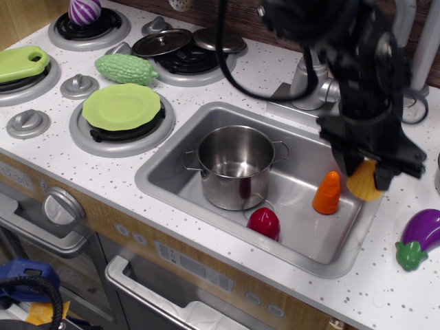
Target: Put corn in pot which is in sink
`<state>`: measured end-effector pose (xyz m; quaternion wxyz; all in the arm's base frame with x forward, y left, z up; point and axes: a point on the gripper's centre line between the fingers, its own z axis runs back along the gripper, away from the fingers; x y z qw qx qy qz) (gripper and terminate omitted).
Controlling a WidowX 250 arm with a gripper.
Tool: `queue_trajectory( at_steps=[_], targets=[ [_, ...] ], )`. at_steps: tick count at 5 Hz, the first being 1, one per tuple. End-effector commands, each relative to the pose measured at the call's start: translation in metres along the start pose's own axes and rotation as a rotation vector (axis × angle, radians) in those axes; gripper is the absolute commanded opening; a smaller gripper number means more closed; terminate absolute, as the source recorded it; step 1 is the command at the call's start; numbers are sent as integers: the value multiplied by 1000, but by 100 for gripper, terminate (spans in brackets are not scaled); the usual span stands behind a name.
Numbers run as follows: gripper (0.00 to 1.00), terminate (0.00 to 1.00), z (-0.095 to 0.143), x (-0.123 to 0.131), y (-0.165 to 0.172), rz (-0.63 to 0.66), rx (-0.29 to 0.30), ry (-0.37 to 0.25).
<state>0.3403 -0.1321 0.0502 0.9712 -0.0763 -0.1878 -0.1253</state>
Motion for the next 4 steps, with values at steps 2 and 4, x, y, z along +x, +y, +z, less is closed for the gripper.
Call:
queue_trajectory(
  at_steps=[2,4],
  targets=[
    [0,0,40,4,58,-192,40,-28],
    [0,0,33,-19,110,-297,79,-63]
  ],
)
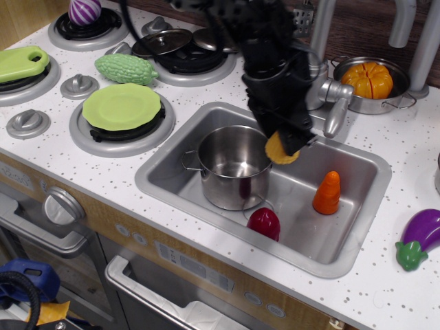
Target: Put corn in pot which is in sink
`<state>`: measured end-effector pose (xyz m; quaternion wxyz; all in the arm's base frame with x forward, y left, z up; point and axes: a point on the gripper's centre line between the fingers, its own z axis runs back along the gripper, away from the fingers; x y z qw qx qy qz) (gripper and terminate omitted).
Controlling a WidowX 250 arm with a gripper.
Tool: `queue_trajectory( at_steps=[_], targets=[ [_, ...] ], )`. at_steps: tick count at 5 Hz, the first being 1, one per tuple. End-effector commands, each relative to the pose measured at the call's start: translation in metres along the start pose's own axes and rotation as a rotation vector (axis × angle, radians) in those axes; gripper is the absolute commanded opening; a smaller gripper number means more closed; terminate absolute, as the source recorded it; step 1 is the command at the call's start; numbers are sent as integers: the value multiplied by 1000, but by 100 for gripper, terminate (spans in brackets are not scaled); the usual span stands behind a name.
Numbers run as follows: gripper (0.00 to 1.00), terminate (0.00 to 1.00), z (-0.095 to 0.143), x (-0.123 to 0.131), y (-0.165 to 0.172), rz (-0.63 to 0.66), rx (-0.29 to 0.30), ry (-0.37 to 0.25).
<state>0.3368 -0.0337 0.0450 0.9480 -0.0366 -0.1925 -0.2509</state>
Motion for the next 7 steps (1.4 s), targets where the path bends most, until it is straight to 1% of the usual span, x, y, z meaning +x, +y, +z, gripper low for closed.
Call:
queue_trajectory(
  at_steps=[1,2,3,6,7],
  targets=[
    [0,0,11,-13,39,-92,61,-88],
    [0,0,6,-28,55,-143,99,-127],
    [100,0,8,-37,60,-167,134,-155],
    [100,0,8,-37,60,-167,134,-155],
    [100,100,8,-37,60,-167,134,-155]
  ],
)
